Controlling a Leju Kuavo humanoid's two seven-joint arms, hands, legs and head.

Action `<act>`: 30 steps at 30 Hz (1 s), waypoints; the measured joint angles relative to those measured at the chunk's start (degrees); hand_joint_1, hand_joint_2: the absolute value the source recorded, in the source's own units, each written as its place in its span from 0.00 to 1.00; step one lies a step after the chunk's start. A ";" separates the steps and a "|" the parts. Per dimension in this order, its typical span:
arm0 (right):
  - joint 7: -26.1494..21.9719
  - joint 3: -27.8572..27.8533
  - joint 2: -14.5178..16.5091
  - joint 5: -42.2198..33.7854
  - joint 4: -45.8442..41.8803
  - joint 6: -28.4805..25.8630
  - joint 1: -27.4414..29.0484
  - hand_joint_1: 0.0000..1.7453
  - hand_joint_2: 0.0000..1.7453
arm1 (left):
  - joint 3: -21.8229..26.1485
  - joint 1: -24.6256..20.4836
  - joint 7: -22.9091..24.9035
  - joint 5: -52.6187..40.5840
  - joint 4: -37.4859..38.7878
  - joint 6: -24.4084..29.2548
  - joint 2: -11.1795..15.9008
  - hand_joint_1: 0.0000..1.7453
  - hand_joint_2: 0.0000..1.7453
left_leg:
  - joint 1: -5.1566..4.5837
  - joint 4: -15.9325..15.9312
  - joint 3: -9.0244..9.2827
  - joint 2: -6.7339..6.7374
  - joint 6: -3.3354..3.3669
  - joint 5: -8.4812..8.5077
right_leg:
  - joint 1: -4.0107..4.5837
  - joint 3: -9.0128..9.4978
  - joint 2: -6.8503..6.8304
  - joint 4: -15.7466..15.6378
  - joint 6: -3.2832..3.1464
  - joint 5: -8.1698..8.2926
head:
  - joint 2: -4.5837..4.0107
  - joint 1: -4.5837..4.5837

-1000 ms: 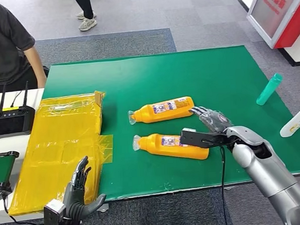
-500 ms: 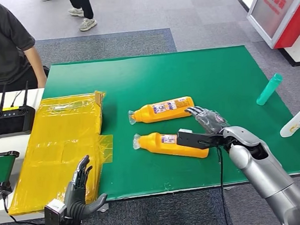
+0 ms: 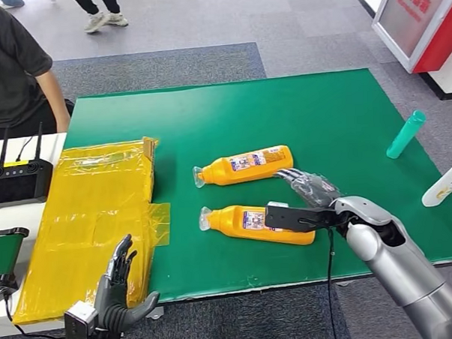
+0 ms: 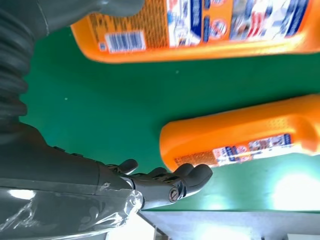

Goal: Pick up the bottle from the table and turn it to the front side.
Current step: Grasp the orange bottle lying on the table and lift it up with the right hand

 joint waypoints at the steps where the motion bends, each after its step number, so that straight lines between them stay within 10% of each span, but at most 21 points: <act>1: 0.18 0.16 -0.01 -0.09 -0.36 -0.12 0.45 0.00 1.00 | 0.00 0.00 0.01 -0.07 0.00 -0.09 -0.01 0.00 1.00 | 0.00 0.00 0.00 0.00 0.00 0.00 | 0.00 0.00 0.00 0.00 0.00 0.00 | 0.00 0.00; 30: 0.79 -0.17 4.19 2.54 2.62 -8.12 7.80 0.00 1.00 | -0.11 -0.59 0.00 0.06 -0.02 -0.23 -0.06 0.00 1.00 | 0.00 0.00 0.00 0.00 0.00 0.00 | 0.00 0.00 0.00 0.00 0.00 0.00 | 0.00 0.00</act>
